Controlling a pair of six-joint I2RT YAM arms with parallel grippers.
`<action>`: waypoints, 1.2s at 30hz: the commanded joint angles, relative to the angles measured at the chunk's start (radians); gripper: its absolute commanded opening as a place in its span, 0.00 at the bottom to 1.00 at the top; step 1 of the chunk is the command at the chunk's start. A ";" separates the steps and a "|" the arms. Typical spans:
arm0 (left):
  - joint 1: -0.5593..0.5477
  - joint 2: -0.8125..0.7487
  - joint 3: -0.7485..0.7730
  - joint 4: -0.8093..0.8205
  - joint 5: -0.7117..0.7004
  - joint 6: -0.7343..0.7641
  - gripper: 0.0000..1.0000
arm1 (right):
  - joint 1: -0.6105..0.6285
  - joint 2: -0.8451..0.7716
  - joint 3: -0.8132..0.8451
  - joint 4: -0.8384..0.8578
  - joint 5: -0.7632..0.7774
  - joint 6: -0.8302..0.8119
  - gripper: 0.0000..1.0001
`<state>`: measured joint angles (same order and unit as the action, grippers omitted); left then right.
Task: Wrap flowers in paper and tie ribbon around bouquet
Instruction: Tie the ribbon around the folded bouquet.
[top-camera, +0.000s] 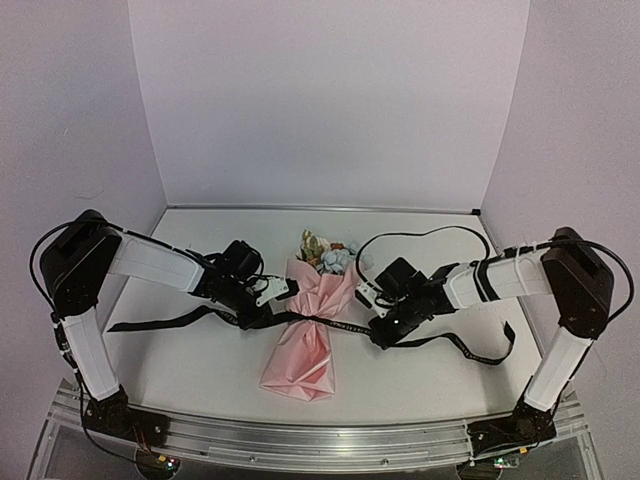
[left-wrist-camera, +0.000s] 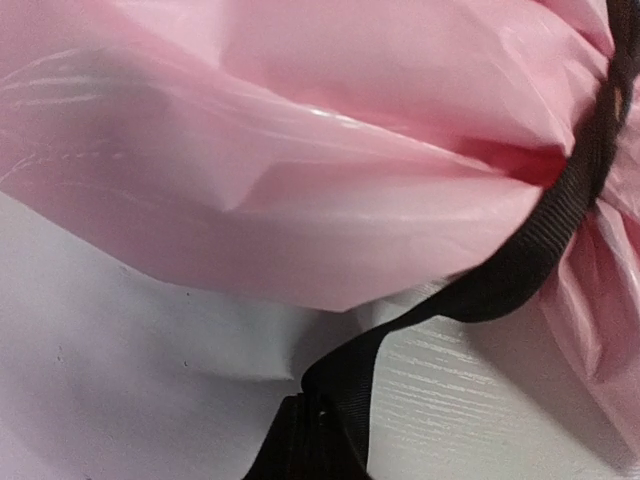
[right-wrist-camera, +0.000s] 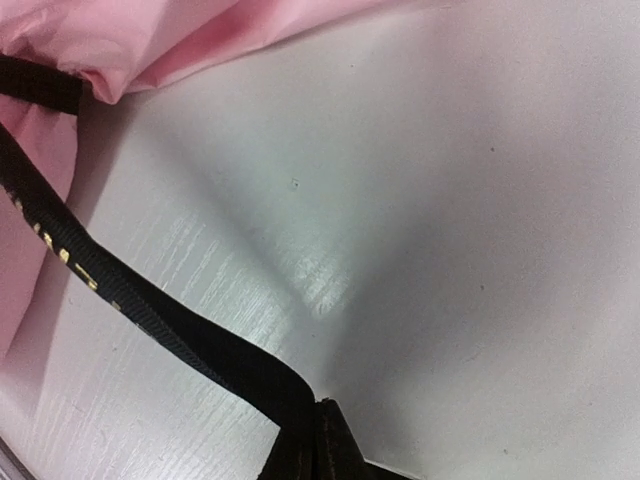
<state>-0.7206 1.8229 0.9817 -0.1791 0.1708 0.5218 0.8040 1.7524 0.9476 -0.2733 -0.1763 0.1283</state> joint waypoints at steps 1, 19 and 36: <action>-0.026 -0.018 0.006 0.037 -0.106 -0.051 0.00 | 0.006 -0.109 -0.043 -0.002 0.045 0.057 0.00; -0.032 -0.264 -0.134 0.025 -0.105 -0.163 0.49 | 0.004 -0.235 -0.144 -0.061 0.114 0.054 0.00; -0.043 0.018 0.078 0.089 0.093 0.003 0.59 | -0.022 -0.241 -0.101 -0.078 0.078 0.065 0.00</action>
<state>-0.7541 1.7994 0.9856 -0.1108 0.2068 0.4731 0.7912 1.5444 0.8102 -0.3376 -0.0994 0.1848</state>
